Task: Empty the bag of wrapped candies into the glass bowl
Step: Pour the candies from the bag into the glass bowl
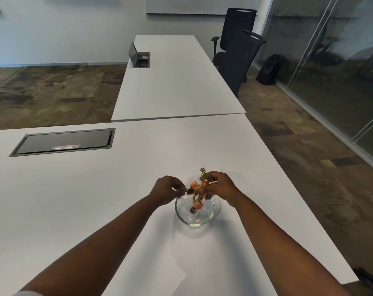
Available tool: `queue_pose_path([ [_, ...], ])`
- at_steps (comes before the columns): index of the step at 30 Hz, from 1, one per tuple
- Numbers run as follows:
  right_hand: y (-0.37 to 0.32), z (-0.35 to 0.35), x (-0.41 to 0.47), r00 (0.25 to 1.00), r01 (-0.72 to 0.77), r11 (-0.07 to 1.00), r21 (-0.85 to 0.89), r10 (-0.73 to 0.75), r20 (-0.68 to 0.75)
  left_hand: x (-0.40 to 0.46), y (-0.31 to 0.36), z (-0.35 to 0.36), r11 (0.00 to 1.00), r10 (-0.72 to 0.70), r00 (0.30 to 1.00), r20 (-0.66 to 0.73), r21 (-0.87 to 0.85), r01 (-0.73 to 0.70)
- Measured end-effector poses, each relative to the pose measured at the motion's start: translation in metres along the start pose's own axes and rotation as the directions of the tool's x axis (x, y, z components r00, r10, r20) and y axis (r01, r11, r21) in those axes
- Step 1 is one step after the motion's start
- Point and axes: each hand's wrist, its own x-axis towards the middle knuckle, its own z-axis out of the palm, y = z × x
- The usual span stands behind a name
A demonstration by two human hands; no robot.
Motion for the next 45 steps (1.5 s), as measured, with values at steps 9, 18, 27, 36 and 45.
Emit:
queue_pose_path([
  [9,-0.008,-0.004,-0.008,1.0,0.004,1.0,0.011,-0.004,0.013,0.0,-0.003,0.001,0.997,0.023,1.0,-0.007,0.076,-0.022],
  [18,-0.009,-0.002,-0.004,1.0,0.013,1.0,0.011,-0.013,-0.007,0.001,-0.006,0.003,0.997,0.033,0.999,-0.013,0.064,-0.032],
  [27,-0.01,-0.002,-0.005,0.999,0.039,0.995,-0.09,-0.041,-0.016,0.001,-0.007,0.002,0.997,0.039,0.999,-0.011,0.065,-0.039],
  [36,-0.018,0.001,-0.004,0.997,0.072,0.985,-0.157,-0.075,-0.016,-0.002,-0.006,0.004,0.995,0.009,1.0,0.001,0.095,-0.009],
  [45,-0.023,0.005,-0.006,0.981,0.175,0.922,-0.345,-0.191,-0.014,-0.003,-0.007,0.004,0.996,-0.013,0.999,0.034,0.089,0.01],
])
